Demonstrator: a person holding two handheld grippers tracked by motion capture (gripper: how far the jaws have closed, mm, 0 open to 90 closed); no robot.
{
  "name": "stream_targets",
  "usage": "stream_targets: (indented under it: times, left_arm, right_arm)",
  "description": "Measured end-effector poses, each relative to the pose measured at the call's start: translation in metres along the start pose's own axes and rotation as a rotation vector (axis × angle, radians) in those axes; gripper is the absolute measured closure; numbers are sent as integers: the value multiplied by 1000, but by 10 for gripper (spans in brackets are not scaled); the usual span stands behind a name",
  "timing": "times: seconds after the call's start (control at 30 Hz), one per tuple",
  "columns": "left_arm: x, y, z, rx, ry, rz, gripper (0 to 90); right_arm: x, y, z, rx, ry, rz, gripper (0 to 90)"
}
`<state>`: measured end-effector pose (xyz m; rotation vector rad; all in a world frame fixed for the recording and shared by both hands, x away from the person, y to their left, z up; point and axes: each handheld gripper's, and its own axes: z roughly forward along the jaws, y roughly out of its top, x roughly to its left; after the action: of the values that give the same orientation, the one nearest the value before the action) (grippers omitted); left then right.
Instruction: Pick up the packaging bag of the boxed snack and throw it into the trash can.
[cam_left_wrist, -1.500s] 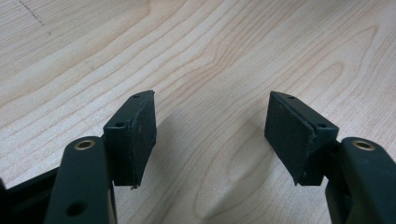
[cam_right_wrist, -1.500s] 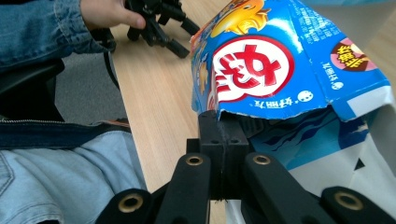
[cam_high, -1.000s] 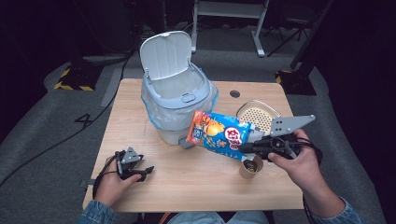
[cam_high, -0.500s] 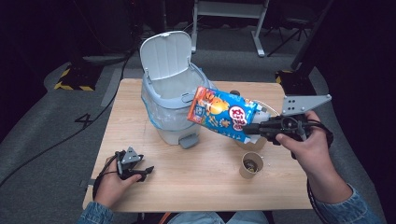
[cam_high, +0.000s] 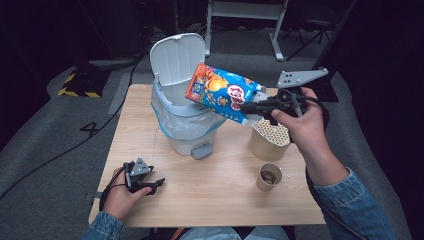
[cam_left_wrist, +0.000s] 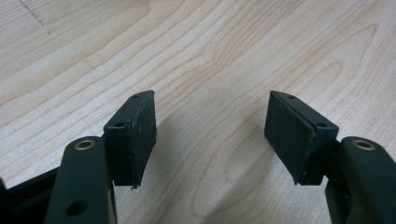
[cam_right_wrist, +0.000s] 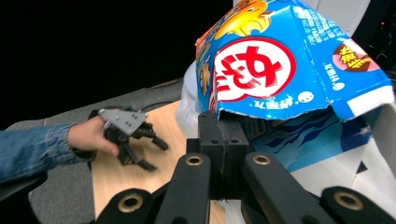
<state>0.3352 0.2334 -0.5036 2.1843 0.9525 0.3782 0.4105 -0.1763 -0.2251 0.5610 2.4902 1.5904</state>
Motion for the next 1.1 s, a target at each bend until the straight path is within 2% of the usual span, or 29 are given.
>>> stream_targets:
  times: [0.03, 0.07, 0.13, 0.27, 0.57, 0.73, 0.77, 0.8, 0.87, 0.93, 1.1]
  left_arm:
    - [0, 0, 0, 0, 0, 0, 346]
    - [0, 0, 0, 0, 0, 0, 346]
    - [0, 0, 0, 0, -2, 1, 346]
    - [0, 0, 0, 0, 0, 1, 346]
    - [-1, 0, 0, 0, -1, 1, 346]
    - [-1, 0, 0, 0, -1, 1, 346]
    - [-1, 0, 0, 0, 0, 1, 346]
    - [-1, 0, 0, 1, -1, 1, 346]
    - [-1, 0, 0, 0, -1, 1, 346]
    - [-1, 0, 0, 1, -1, 1, 346]
    - [-1, 0, 0, 0, 0, 1, 346]
  right_arm:
    - [-4, 4, 9, 1, 5, 7, 900]
    - [-4, 4, 9, 1, 5, 7, 900]
    - [-11, 9, 23, 3, 13, 26, 900]
    - [-17, 12, 38, 19, 11, 41, 900]
    - [-22, 17, 56, 30, 1, 59, 892]
    - [-24, 20, 63, 21, -29, 77, 743]
    - [-24, 20, 63, 21, -29, 77, 743]
    - [-25, 20, 65, 9, -44, 85, 679]
    - [-25, 19, 66, -1, -35, 82, 601]
    - [-24, 20, 66, -21, -62, 75, 522]
    - [-20, 24, 65, -60, -78, 67, 416]
